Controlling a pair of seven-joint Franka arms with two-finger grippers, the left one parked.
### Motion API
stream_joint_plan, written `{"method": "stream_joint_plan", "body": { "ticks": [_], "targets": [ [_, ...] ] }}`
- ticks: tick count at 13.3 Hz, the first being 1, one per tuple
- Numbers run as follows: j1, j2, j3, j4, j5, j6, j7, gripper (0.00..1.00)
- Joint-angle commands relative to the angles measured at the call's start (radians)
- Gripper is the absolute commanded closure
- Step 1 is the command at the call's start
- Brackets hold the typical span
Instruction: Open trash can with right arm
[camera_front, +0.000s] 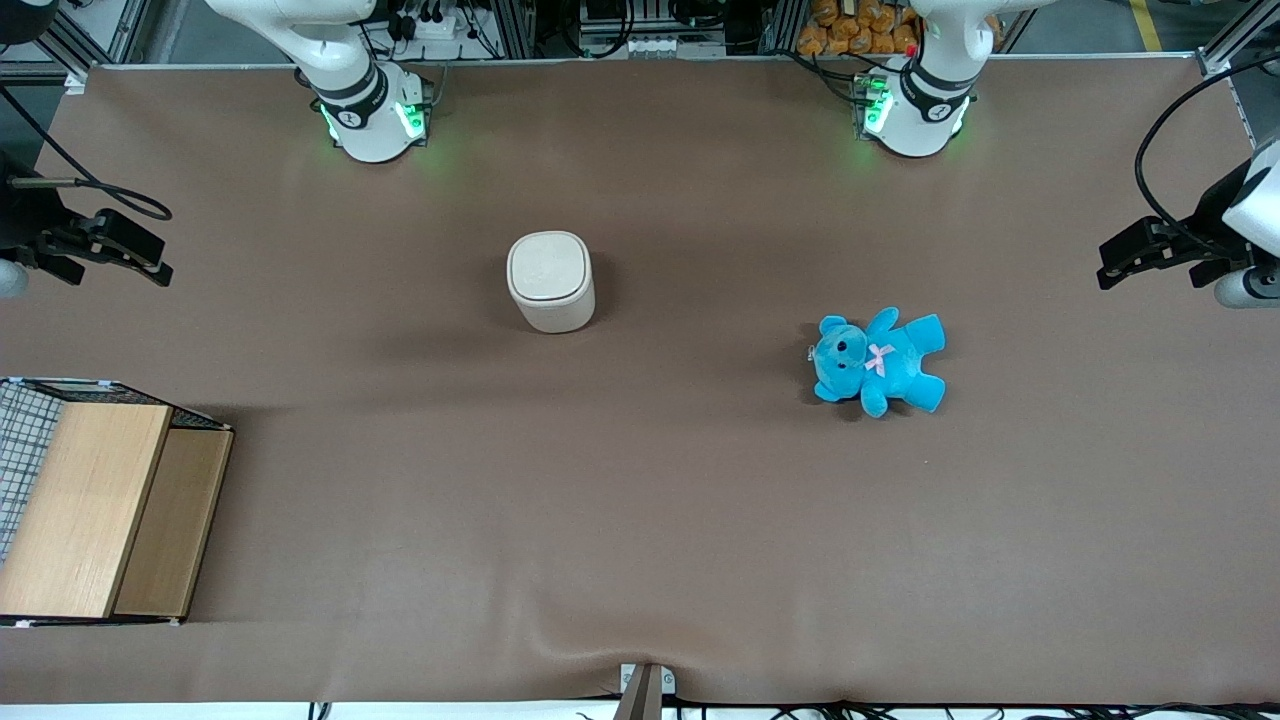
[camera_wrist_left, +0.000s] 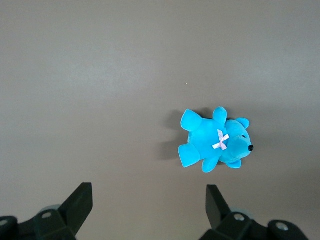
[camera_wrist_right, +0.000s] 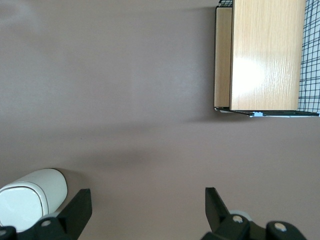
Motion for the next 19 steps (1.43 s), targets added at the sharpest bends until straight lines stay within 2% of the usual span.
{"method": "stream_joint_plan", "body": {
  "ticks": [1,9,13,16,19],
  "targets": [
    [-0.005,0.015,0.007,0.025,-0.015,-0.011,-0.007,0.0],
    [0.004,0.021,0.008,-0.003,0.005,-0.034,0.001,0.0],
    [0.053,0.027,0.011,-0.006,0.018,-0.085,0.007,0.0],
    [0.076,0.03,0.013,-0.039,0.081,-0.085,0.05,0.0],
    [0.133,0.028,0.013,-0.075,0.084,-0.082,0.119,0.0]
  ]
}}
